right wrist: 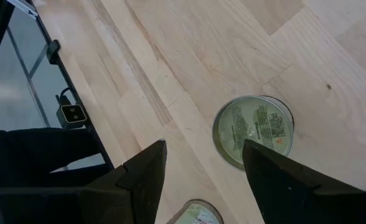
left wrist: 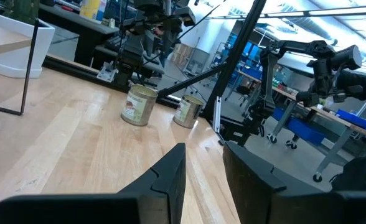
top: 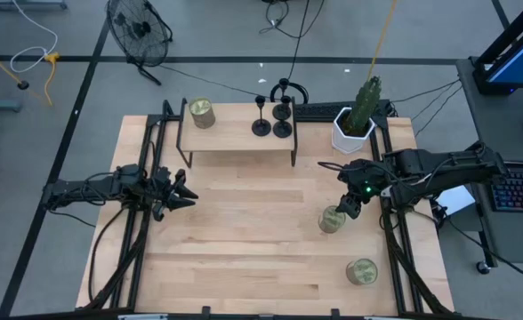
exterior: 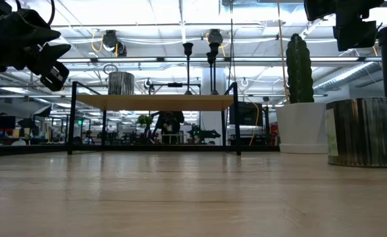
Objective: Pick & Place candle stick holders
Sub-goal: Put the top scented candle on the shelf
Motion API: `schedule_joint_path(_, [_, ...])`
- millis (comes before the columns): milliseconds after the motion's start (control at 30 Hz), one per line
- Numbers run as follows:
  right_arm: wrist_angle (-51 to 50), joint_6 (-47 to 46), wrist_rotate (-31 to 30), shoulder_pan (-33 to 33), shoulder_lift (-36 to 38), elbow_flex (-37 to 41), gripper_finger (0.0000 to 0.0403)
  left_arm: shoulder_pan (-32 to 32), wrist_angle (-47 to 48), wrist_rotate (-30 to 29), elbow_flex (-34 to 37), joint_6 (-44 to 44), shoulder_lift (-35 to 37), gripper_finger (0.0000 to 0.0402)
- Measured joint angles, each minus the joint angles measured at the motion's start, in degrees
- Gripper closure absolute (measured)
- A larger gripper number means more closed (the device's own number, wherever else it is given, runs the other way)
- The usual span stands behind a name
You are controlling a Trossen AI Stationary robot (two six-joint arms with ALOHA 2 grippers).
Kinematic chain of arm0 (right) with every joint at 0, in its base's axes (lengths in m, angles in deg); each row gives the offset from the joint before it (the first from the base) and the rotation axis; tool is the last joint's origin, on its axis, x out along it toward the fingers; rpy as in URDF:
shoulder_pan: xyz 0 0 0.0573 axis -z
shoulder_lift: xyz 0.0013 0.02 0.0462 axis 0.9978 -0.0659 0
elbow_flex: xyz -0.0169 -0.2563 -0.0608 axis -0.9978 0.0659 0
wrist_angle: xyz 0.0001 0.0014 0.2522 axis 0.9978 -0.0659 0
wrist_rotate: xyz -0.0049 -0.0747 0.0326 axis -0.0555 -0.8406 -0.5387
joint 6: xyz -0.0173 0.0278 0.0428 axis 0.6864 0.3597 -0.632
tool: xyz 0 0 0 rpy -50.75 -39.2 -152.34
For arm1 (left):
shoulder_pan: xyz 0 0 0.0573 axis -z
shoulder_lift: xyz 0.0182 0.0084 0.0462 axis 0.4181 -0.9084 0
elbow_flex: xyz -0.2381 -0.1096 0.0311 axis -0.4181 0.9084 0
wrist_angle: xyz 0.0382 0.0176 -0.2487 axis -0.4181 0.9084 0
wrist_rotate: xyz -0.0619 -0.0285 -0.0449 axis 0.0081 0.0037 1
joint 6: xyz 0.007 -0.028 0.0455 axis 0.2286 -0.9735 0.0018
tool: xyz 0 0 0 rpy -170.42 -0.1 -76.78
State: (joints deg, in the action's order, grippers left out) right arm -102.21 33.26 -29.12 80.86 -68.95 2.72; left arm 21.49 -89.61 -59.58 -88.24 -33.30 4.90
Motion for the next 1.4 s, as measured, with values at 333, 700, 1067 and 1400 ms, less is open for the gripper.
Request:
schedule_joint_path(333, [-0.93,-3.63,-0.22,0.02,0.00,0.00,0.0195,-0.02,0.02,0.00,0.00,0.02,0.00,0.0289])
schedule_joint_path(700, [-10.74,-14.40,-0.17,0.02,-0.02,1.88,0.0195,-0.02,0.02,0.00,-0.02,0.06,0.01,0.0289])
schedule_joint_path(1067, [-3.04,-19.75,-0.07,0.02,-0.16,11.03,0.0195,-0.02,0.02,0.00,-0.02,-0.83,0.00,0.0289])
schedule_joint_path(1400, [1.99,-21.13,-0.13,0.02,-0.11,14.35,0.0195,-0.01,0.02,0.00,-0.02,-0.65,0.01,0.0289])
